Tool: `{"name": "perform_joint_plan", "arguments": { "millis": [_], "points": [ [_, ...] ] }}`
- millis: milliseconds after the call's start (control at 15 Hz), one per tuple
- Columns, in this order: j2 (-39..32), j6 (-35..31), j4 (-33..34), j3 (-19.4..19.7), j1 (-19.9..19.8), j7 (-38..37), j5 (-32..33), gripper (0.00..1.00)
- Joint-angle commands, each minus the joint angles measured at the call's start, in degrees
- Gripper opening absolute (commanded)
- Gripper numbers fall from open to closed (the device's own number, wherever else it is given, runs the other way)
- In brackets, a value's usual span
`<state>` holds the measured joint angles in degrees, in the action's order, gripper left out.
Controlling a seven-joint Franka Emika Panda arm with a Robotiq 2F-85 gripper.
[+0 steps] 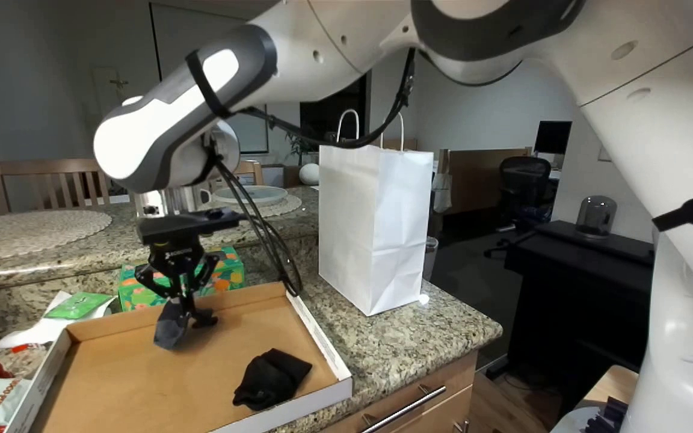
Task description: Put the black socks in the white bag
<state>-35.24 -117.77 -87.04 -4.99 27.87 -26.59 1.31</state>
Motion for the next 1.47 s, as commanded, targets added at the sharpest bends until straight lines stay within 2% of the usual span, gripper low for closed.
{"name": "perform_joint_plan", "arguments": {
  "millis": [0,200,400,533,733,1067,1200,1400],
  "points": [
    [12.6,2.1,-9.0,-1.3,-1.5,5.5,4.5,0.10],
    [20.3,3.5,-10.6,-1.4,-2.3,5.8,8.6,0.09],
    [26.8,6.1,-9.4,-1.8,-4.6,3.6,8.6,0.09],
    [31.0,7.4,-8.3,-1.9,-7.0,3.3,7.2,0.08],
    [38.8,4.2,-9.9,-1.5,-11.8,4.3,1.0,0.09],
    [50.2,4.2,-11.2,1.5,-19.7,3.5,-7.0,0.09],
    [53.9,7.1,-10.9,3.6,-22.8,4.9,-8.7,0.09],
    [58.7,17.2,-11.0,7.3,-27.3,6.8,-7.8,0.08]
  ]
}}
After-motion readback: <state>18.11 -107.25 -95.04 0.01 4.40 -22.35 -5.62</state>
